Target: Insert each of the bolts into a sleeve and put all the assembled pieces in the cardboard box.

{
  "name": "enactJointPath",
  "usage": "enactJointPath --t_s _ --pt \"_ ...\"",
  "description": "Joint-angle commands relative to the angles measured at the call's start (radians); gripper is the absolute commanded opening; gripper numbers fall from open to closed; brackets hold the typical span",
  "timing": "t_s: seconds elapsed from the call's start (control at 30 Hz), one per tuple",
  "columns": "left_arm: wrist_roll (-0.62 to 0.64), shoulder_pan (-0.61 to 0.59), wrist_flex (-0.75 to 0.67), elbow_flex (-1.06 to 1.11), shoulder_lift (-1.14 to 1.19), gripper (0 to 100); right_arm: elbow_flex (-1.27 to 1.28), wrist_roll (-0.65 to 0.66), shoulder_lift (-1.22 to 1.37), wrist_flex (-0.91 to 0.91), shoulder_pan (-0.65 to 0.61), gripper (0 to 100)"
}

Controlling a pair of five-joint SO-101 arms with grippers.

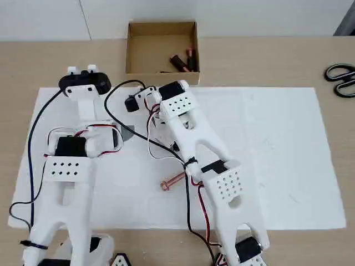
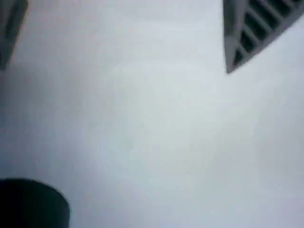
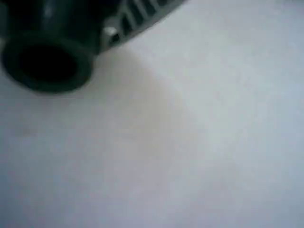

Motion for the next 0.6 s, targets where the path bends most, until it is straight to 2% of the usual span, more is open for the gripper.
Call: enactJointPath --t_s 0.0,0.27,0.57 --pt "0.005 0.005 -0.02 -0.002 -0.026 28 -0.002 -0.015 -0.018 -0.002 -0.002 0.5" --pt "0.005 0.005 -0.023 -0.007 -0.025 28 -0.005 -0.074 -0.337 0.062 0.022 0.4" --pt "0.002 0.049 -0.017 -0.01 -0.025 28 0.176 -0.152 -0.633 0.065 0.18 0.4"
